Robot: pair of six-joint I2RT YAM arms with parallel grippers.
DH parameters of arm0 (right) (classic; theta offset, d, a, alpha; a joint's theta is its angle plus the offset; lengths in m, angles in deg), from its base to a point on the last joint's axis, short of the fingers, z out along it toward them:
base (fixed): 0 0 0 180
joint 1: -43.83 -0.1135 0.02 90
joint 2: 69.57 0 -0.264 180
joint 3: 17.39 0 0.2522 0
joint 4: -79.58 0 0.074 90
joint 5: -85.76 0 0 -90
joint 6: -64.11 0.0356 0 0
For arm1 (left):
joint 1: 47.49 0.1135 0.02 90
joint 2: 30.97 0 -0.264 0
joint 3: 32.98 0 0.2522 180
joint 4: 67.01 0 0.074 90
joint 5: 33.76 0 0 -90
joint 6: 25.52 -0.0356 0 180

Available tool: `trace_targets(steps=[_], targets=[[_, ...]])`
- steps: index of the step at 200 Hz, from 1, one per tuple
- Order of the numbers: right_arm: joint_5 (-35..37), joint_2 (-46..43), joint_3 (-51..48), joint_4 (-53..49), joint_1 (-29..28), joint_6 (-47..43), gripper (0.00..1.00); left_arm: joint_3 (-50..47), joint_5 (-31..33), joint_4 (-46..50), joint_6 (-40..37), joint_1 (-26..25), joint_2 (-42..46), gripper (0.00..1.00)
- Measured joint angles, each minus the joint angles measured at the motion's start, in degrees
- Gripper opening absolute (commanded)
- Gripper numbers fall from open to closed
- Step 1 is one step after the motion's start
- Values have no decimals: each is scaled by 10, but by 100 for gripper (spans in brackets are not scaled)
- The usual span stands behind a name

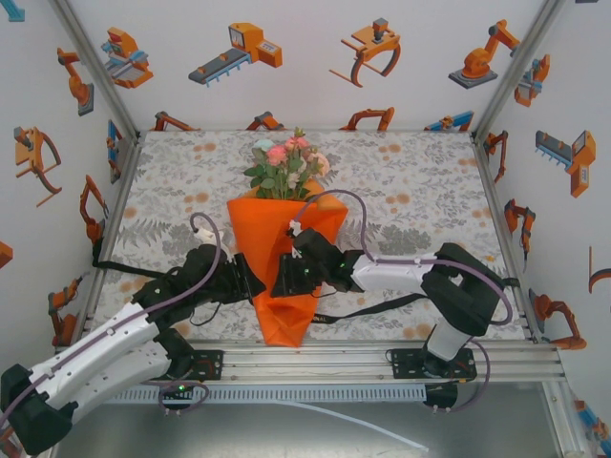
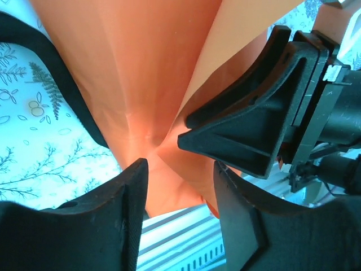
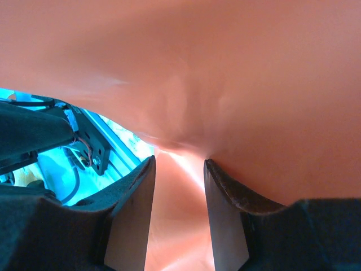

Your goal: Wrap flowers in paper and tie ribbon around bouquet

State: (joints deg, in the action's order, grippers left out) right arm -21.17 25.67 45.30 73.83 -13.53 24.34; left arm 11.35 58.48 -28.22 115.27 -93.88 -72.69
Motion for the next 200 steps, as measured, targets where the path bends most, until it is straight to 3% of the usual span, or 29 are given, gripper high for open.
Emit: trace_targets(steps=[11,30,70,101,129,155,171,200], targets=[[0,0,0,0,0,-2,41,-12,-13,-15,23,9,-7,75],[-2,0,0,1,0,-2,41,-42,-21,-35,57,24,-17,79],[-7,0,0,8,0,-2,41,-50,-45,-101,15,59,-44,75],[3,0,-3,-1,7,-2,41,-32,-102,-164,-46,81,-122,71],[9,0,-11,-10,12,-2,41,-28,-146,-231,-66,95,-203,55],[-2,-2,-11,2,-1,-2,42,-16,-184,-288,-70,96,-256,19],[2,-12,-11,-10,-2,-5,43,-5,-191,-304,-69,96,-263,4],[29,-80,-11,-62,5,-23,47,-2,-191,-304,-72,100,-249,0]])
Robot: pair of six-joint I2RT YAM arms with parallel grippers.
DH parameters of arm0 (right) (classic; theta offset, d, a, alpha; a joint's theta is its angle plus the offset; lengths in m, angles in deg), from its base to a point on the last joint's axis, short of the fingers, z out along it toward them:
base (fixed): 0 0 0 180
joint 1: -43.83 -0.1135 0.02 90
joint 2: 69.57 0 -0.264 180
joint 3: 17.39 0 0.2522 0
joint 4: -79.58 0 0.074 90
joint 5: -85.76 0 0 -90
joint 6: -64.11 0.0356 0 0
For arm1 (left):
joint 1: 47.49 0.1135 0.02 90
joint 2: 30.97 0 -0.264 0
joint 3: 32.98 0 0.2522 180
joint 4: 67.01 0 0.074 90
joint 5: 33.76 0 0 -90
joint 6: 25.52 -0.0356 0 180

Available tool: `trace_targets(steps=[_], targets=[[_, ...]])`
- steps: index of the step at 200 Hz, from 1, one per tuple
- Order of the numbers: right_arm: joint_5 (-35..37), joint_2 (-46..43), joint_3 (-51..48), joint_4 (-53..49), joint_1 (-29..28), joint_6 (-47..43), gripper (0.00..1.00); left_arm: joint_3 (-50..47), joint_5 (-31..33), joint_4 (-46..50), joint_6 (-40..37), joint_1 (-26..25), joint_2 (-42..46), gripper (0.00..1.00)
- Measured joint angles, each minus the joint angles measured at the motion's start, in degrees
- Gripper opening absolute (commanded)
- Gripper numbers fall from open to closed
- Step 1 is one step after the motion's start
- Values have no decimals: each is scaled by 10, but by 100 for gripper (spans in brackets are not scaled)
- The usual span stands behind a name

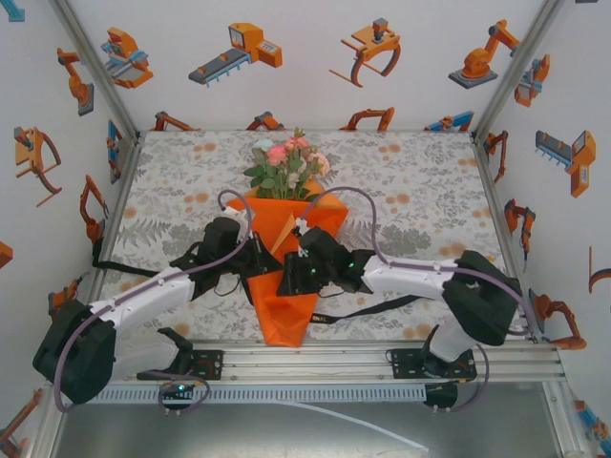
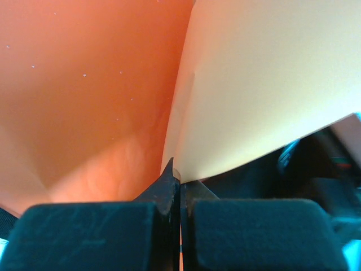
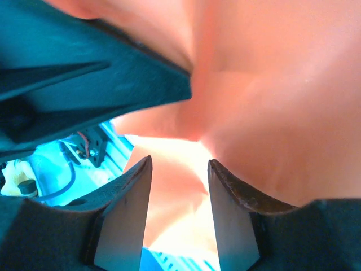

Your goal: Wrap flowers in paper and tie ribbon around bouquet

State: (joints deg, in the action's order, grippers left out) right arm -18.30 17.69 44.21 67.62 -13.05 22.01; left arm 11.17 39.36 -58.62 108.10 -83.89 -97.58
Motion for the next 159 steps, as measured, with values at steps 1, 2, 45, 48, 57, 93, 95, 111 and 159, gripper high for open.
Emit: trace_targets(steps=[1,2,45,48,57,93,95,111,159], targets=[[1,-5,0,-2,1,0,47,0,0,0,0,0,0,0],[1,-8,0,-3,1,-1,47,0,0,0,0,0,1,0],[38,-177,-56,3,103,-13,51,0,39,40,6,8,32,0],[39,-182,-63,7,113,-12,51,0,42,41,6,9,34,0],[44,-184,-78,16,141,-13,51,0,49,43,6,9,35,0],[56,-111,-88,19,196,-15,52,0,53,45,6,12,16,0],[56,-108,-88,19,200,-15,52,0,53,45,6,12,15,0],[62,-83,-88,37,241,-22,63,0,50,45,6,12,4,0],[52,20,-28,108,316,-85,65,10,39,42,6,12,-14,0]])
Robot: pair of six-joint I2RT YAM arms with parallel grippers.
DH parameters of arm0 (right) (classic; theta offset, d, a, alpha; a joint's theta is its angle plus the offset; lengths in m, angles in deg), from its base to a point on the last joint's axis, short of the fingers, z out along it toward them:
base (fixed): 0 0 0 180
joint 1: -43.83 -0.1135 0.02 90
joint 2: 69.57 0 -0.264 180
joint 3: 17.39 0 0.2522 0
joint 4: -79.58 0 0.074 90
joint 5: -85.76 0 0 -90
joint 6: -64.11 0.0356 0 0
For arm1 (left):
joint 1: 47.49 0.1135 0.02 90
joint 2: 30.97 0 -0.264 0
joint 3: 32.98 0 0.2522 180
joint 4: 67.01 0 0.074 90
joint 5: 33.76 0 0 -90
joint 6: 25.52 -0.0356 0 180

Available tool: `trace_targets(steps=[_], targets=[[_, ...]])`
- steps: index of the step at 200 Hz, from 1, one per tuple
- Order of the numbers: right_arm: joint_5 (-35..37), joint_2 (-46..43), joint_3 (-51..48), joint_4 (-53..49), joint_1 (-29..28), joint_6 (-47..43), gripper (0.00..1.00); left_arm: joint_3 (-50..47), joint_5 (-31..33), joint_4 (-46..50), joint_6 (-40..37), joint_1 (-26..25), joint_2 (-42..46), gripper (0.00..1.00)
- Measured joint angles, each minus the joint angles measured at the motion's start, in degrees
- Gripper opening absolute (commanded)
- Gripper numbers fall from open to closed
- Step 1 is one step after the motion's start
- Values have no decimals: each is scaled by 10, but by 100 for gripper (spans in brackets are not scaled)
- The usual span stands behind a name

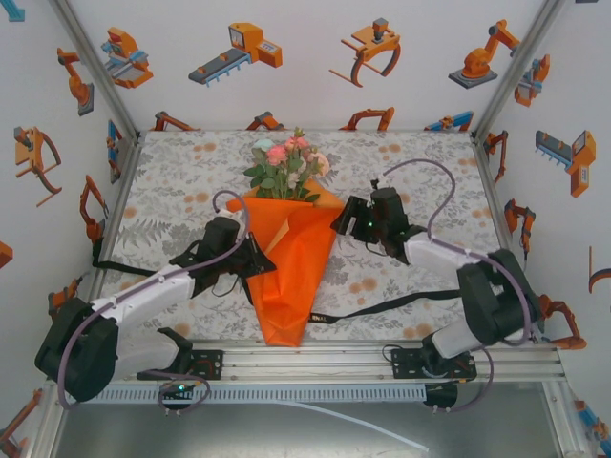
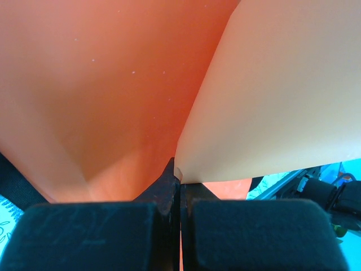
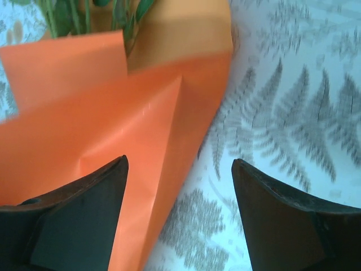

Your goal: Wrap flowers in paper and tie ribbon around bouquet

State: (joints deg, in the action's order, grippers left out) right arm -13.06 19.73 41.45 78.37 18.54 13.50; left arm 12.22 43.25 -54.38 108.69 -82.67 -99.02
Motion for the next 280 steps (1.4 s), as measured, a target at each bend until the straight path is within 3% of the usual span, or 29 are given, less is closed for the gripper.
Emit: trace_targets(steps=[62,112,153,180,201,223,247,280], targets=[[28,179,136,17,11,-113,57,31,-3,3,-2,0,-1,0],[52,231,188,26,27,-157,60,52,8,38,-19,3,-2,0],[7,223,196,-3,42,-167,58,62,27,52,-30,19,-28,0],[-41,111,142,-29,38,-134,57,65,24,42,-31,40,-73,0],[-62,-37,55,-8,-3,-69,51,65,14,35,-32,52,-87,0],[-61,-127,-8,17,-121,-5,44,65,10,29,-32,57,-86,0],[-64,-114,-35,20,-217,38,35,65,10,29,-35,61,-87,0],[-66,-23,-65,56,-230,82,34,68,7,28,-45,61,-101,0]])
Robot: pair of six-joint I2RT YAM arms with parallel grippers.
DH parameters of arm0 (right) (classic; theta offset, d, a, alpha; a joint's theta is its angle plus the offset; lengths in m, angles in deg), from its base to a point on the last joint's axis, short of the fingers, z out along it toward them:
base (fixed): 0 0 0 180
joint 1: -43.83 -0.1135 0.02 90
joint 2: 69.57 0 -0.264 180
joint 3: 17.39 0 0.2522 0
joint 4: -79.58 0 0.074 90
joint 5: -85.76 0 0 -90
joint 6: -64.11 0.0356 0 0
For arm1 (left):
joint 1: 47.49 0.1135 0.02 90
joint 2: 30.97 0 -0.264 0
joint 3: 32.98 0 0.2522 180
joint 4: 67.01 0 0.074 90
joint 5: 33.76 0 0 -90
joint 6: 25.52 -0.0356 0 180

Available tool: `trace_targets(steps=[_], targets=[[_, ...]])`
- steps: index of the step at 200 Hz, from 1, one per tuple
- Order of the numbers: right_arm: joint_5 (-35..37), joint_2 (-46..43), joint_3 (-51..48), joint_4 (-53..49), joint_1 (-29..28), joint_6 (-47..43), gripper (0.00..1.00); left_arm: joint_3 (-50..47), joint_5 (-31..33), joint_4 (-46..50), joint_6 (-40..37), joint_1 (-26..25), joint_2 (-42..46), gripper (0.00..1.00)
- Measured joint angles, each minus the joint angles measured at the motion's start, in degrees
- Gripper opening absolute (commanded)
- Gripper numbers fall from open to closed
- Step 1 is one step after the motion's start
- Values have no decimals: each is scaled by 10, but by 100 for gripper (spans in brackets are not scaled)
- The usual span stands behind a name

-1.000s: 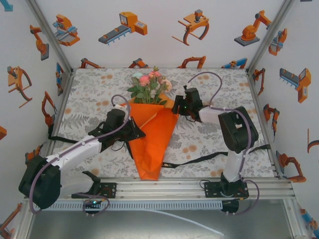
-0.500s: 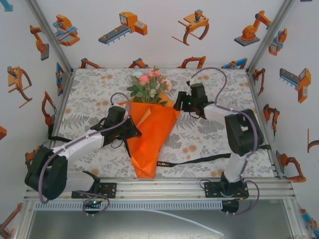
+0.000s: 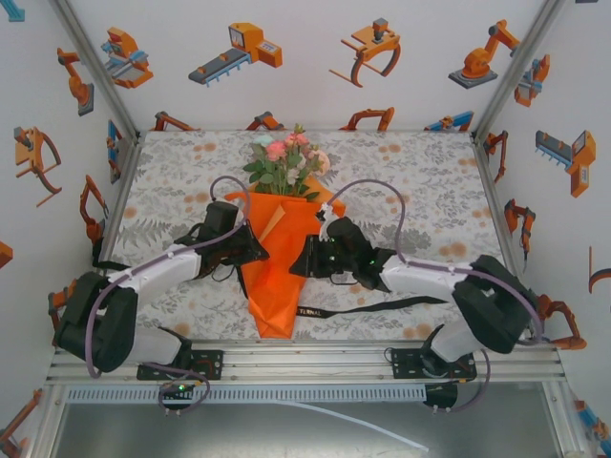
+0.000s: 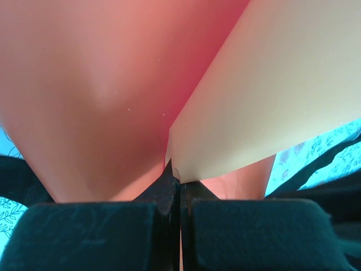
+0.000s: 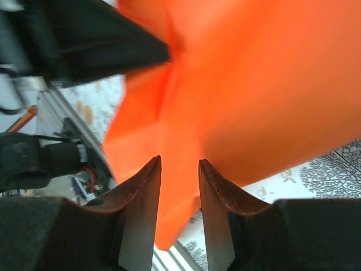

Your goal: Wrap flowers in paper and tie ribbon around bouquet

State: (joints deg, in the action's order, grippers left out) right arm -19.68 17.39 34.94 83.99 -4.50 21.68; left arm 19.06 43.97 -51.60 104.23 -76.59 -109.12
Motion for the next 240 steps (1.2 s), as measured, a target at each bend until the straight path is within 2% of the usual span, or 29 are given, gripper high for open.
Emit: trace_targets(steps=[26,33,45,71,78,88,97,121,131,146,167,184,212,240], targets=[[4,71,-11,7,12,5,32,4,21,12,-30,0,-4,0],[-2,78,-10,16,18,8,32,6,33,22,-43,0,-5,3],[-2,80,-10,28,22,7,32,11,47,36,-63,0,-7,14],[-2,80,-10,31,23,6,33,17,48,50,-100,2,4,50],[-2,79,-10,30,23,6,34,19,46,60,-106,2,17,56],[-2,77,-9,25,23,4,34,26,46,80,-109,3,43,59],[0,76,-8,18,23,3,35,38,45,104,-113,3,82,58],[1,76,3,1,23,0,36,82,40,139,-117,-12,195,45],[1,76,10,-7,23,-2,36,99,29,140,-116,-39,232,42],[5,76,21,-15,23,-3,36,119,2,139,-111,-106,254,39],[13,76,36,-28,23,-5,37,135,-38,139,-104,-194,203,34],[16,76,46,-39,24,-5,38,133,-52,153,-103,-235,127,31],[29,76,60,-57,26,-5,40,110,-50,196,-99,-247,32,28],[42,76,64,-64,31,-7,41,76,0,242,-94,-247,19,26]])
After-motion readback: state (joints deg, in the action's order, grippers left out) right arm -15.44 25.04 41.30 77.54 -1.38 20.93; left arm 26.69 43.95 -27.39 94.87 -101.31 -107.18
